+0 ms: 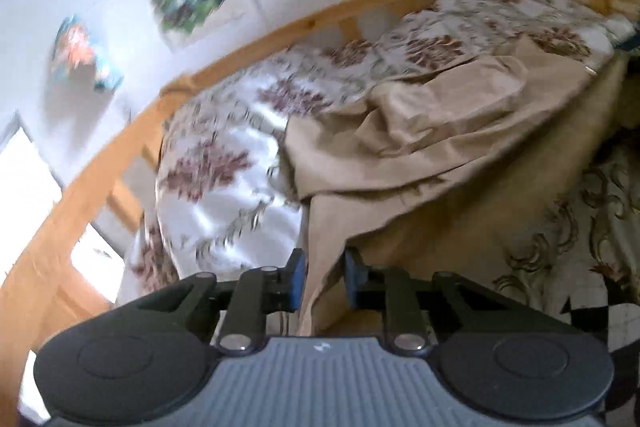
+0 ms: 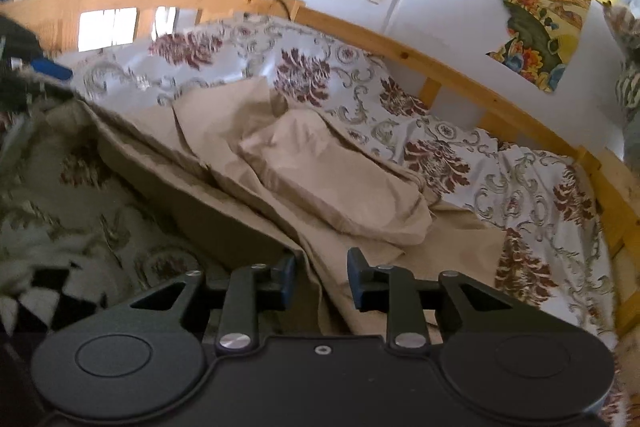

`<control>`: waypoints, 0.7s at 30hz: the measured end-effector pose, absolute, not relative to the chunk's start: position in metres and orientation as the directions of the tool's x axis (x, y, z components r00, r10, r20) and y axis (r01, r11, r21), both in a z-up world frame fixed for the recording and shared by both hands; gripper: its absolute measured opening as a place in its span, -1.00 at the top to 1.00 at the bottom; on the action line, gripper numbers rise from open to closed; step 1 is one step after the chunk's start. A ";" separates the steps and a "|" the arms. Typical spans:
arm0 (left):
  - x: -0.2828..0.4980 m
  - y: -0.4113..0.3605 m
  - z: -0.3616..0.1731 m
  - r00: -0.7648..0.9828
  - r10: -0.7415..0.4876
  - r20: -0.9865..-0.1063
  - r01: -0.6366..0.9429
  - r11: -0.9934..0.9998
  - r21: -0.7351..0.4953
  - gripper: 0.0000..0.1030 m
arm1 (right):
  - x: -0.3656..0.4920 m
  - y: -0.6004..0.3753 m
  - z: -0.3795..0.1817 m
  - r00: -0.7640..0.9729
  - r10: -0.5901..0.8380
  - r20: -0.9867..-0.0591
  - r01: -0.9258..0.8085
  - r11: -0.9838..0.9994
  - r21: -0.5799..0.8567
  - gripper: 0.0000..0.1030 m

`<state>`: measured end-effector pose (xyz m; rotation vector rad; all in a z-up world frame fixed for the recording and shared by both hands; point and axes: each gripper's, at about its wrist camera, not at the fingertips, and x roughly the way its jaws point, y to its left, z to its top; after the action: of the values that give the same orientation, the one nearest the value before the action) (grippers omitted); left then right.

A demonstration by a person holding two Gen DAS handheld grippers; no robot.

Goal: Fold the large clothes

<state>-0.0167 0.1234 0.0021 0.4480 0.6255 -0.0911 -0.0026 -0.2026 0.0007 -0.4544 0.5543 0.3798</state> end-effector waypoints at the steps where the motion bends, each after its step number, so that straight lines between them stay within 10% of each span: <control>1: -0.014 0.128 0.001 0.802 0.057 -0.594 0.208 0.907 0.368 0.70 | -0.003 -0.204 -0.001 0.776 0.220 -0.592 -0.471 0.825 -0.311 0.41; 14: -0.023 0.137 -0.001 0.772 -0.029 -0.635 0.270 0.919 0.286 0.82 | -0.004 -0.214 -0.010 0.760 0.184 -0.624 -0.456 0.835 -0.309 0.43; 16: -0.032 0.139 -0.001 0.760 -0.065 -0.647 0.308 0.912 0.270 0.56 | -0.004 -0.212 -0.010 0.752 0.190 -0.631 -0.468 0.828 -0.309 0.43; 18: -0.042 0.139 -0.004 0.753 -0.091 -0.652 0.339 0.902 0.267 -0.26 | -0.005 -0.211 -0.009 0.744 0.196 -0.639 -0.480 0.821 -0.308 0.43; 21: -0.049 0.133 -0.008 0.748 -0.117 -0.653 0.379 0.883 0.276 -0.31 | -0.006 -0.213 -0.007 0.685 0.255 -0.683 -0.533 0.814 -0.230 0.38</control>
<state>-0.0488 0.1326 -0.0077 0.4113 0.6750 -0.2799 -0.0058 -0.2131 -0.0067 -0.4365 0.6851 0.4570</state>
